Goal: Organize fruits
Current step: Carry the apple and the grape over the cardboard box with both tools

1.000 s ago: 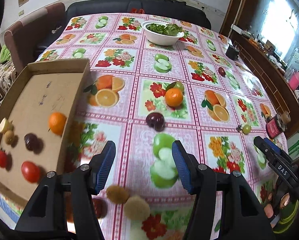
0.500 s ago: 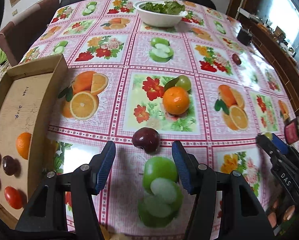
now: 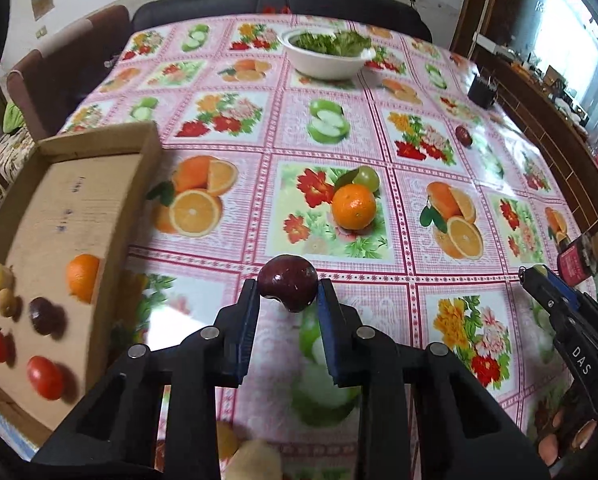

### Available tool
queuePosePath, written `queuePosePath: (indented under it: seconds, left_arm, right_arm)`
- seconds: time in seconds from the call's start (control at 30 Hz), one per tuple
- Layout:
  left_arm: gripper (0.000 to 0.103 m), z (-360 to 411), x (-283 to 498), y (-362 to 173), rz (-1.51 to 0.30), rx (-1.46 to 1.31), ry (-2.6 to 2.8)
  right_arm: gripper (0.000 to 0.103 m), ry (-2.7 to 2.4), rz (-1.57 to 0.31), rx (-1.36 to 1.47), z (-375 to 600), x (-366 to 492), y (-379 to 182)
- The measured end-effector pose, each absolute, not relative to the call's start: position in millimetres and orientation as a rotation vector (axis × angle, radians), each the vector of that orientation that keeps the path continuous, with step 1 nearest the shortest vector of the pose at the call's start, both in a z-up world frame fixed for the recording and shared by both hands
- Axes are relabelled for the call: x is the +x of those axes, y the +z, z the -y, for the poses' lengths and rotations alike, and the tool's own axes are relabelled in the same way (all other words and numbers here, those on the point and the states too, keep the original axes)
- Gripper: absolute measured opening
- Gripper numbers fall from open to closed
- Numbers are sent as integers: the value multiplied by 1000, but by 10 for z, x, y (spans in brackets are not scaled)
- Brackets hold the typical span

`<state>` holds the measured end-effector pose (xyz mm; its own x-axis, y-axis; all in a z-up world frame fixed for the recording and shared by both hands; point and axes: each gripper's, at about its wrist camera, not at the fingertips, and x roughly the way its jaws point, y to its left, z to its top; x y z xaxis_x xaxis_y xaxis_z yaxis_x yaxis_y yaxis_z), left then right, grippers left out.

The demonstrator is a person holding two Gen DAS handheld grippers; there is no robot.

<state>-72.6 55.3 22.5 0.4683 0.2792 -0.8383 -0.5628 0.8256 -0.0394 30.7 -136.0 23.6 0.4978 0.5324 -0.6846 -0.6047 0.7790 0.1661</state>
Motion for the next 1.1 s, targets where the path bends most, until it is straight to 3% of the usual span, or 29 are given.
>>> queuePosePath:
  seconds: [1.1]
  left_arm:
    - [27, -1090, -1716, 534, -808, -400, 732]
  right_arm:
    - [23, 1034, -751, -197, 369, -742, 598]
